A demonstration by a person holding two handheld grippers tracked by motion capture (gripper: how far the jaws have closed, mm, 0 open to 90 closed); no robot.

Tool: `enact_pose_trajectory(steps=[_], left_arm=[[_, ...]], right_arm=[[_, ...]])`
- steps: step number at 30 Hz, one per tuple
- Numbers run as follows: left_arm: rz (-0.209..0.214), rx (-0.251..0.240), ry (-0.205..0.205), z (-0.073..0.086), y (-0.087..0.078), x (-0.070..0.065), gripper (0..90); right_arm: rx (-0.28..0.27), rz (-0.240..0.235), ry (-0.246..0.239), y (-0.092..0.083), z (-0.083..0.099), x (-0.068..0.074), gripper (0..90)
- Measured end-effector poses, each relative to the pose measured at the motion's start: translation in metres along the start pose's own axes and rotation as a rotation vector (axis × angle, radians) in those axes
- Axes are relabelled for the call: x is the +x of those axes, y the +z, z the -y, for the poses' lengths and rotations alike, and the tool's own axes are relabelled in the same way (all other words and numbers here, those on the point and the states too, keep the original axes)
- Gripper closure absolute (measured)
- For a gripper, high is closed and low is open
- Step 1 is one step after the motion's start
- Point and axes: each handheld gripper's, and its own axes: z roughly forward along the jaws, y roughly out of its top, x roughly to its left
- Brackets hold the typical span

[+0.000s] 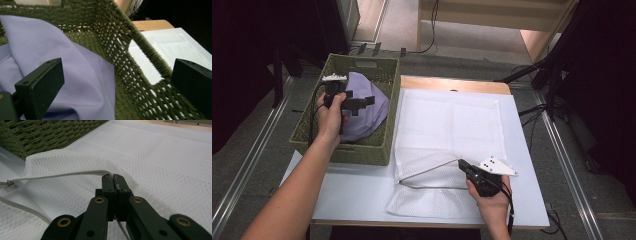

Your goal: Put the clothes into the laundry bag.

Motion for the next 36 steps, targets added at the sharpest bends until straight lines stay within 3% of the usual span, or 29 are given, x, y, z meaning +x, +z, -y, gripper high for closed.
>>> enact_pose_trajectory(steps=[5,9,14,17,19,26,29,36], left_arm=[[0.0,0.017,-0.036,0.003,0.01,0.014,0.0],[-0.023,0.051,-0.023,0.002,0.019,0.018,0.0],[-0.02,0.077,-0.011,-0.004,0.027,0.022,0.0],[0.008,0.059,-0.07,-0.004,0.032,0.027,0.0],[0.013,0.067,-0.087,-0.004,0.035,0.031,0.0],[-0.047,0.12,-0.059,-0.002,0.045,0.039,0.0],[-0.058,0.152,-0.101,0.002,0.049,0.044,0.0],[-0.102,0.193,-0.124,0.009,0.057,0.052,0.0]], right_arm=[[0.0,-0.001,-0.001,0.0,0.0,0.0,89.7],[0.0,-0.003,0.0,0.0,0.001,-0.001,89.7],[0.001,-0.004,-0.002,0.001,0.001,-0.001,89.7],[-0.001,-0.003,0.001,0.001,0.001,-0.001,89.7],[0.002,-0.003,0.003,0.001,0.001,-0.001,89.7],[0.002,-0.003,0.002,0.0,0.001,-0.002,89.7],[0.0,-0.004,0.003,0.001,0.001,-0.002,89.8],[0.004,-0.002,-0.001,0.0,0.001,-0.001,89.7]])
